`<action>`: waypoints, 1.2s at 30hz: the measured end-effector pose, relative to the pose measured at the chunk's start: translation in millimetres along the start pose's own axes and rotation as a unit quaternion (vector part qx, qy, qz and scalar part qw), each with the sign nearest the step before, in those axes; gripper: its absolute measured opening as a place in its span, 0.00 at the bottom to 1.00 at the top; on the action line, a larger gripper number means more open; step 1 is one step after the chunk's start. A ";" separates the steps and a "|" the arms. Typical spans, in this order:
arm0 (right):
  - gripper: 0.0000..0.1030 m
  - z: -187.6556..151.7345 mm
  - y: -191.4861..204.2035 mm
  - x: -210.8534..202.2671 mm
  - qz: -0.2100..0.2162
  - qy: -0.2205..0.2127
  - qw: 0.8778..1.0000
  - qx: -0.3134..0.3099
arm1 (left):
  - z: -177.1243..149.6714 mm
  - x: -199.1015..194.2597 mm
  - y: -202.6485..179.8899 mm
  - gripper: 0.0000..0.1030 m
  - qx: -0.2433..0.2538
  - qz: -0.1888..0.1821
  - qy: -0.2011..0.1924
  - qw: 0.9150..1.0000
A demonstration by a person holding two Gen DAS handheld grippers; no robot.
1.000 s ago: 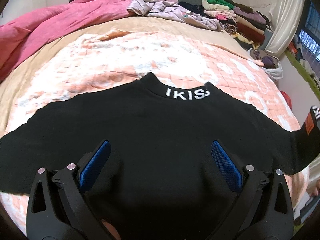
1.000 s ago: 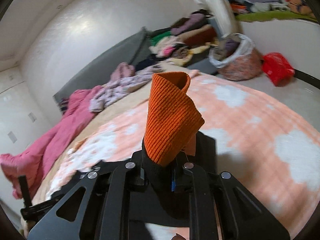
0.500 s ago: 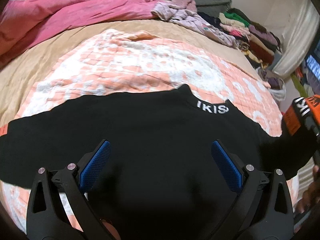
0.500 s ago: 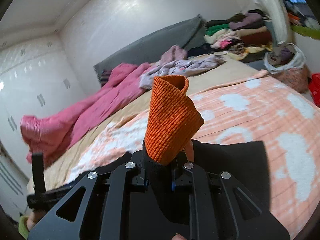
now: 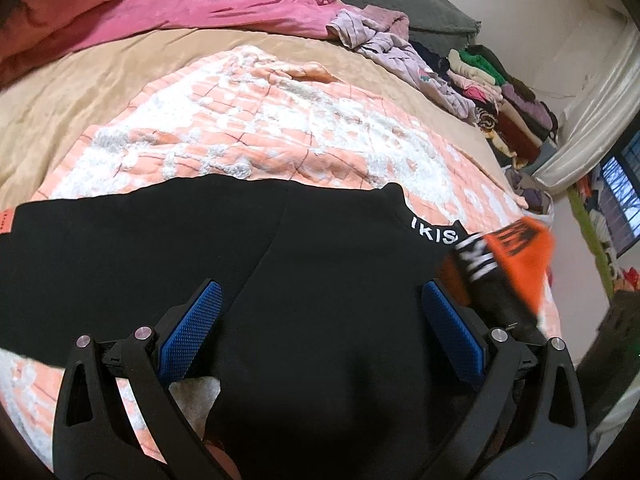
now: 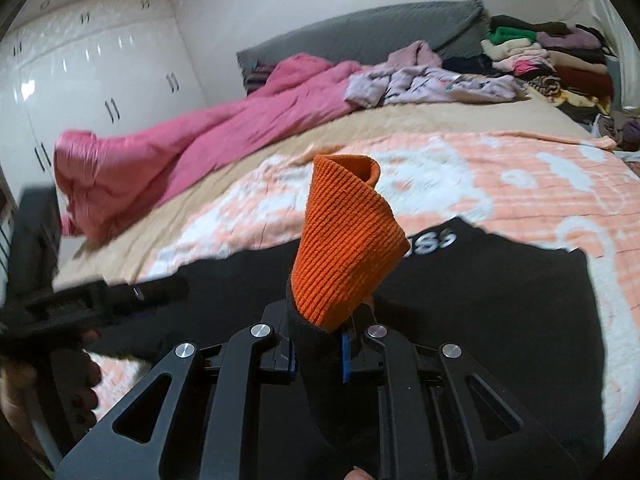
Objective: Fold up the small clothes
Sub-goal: 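Carry the cuff toward the left gripper while the left gripper grasps the cuff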
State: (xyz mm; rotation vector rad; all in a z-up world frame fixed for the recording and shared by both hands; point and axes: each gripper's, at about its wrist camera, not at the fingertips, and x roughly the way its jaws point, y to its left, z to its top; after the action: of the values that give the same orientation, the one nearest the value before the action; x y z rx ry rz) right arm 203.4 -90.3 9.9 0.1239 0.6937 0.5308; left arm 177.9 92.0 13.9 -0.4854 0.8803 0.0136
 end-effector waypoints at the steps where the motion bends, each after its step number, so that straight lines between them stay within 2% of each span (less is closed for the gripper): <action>1: 0.15 -2.4 3.6 4.9 -0.002 0.006 1.000 -0.004 | 0.2 -0.6 1.5 0.91 -0.003 -0.003 0.000 1.000; 4: 0.20 -8.5 7.7 13.4 -0.004 0.020 1.000 -0.013 | 1.0 -1.5 4.4 0.91 -0.009 -0.011 -0.001 1.000; 6: 0.34 -12.3 10.7 17.4 0.005 0.029 0.999 -0.016 | 1.5 -0.6 5.8 0.91 -0.013 -0.016 0.001 1.000; 7: 0.48 -14.1 12.4 16.8 0.014 0.034 0.999 -0.017 | 1.5 0.0 6.8 0.91 -0.016 -0.020 0.002 1.000; 9: 0.64 -16.9 15.5 12.2 0.031 0.035 0.999 -0.025 | 1.2 1.3 8.6 0.91 -0.021 -0.025 0.005 0.999; 10: 0.67 -18.0 18.0 8.4 0.036 0.034 0.998 -0.035 | 0.7 2.7 9.6 0.91 -0.024 -0.028 0.007 0.999; 14: 0.70 -22.1 18.5 -7.7 0.034 0.034 0.997 -0.054 | -3.7 11.0 9.8 0.88 -0.028 -0.040 0.023 0.999; 16: 0.72 -23.2 7.3 -18.7 0.028 0.029 0.999 -0.035 | -7.6 18.5 7.6 0.82 -0.025 -0.041 0.039 0.998; 20: 0.72 -22.9 -21.1 -37.5 -0.004 0.018 1.000 0.003 | -16.5 39.5 -0.3 0.57 -0.017 -0.040 0.069 0.997; 23: 0.72 -22.5 -44.0 -52.3 -0.031 0.010 0.999 0.026 | -22.9 53.9 -11.9 0.56 -0.001 -0.026 0.079 0.997; 24: 0.72 -22.6 -52.9 -57.1 -0.041 0.009 0.998 0.035 | -24.7 57.0 -16.9 0.50 0.009 -0.016 0.076 0.997; 25: 0.72 -22.7 -60.3 -61.5 -0.052 0.007 0.998 0.042 | -25.7 58.5 -21.3 0.39 0.017 -0.008 0.071 0.997; 26: 0.72 -23.0 -65.2 -64.2 -0.060 0.005 0.997 0.046 | -26.8 59.9 -25.5 0.10 0.027 -0.004 0.068 0.997; 27: 0.72 -23.7 -72.2 -67.5 -0.068 0.002 0.996 0.052 | -27.5 61.2 -29.8 0.06 0.035 -0.013 0.069 0.997; 29: 0.72 -25.8 -88.6 -75.4 -0.083 -0.002 0.994 0.073 | -26.5 56.8 -41.9 0.05 0.062 -0.004 0.054 0.997; 33: 0.72 -29.8 -114.8 -85.3 -0.108 -0.006 0.989 0.104 | -12.6 36.5 -55.9 0.05 0.098 -0.008 0.012 0.995; 36: 0.72 -31.4 -125.0 -88.4 -0.125 -0.006 0.985 0.117 | -5.2 25.5 -60.7 0.05 0.127 0.020 -0.018 0.992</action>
State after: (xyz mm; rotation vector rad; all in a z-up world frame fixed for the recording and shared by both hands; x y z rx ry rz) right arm 179.6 -244.6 1.6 0.2558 0.7462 0.2057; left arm 203.0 31.0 16.6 -0.2287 0.8417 -0.0524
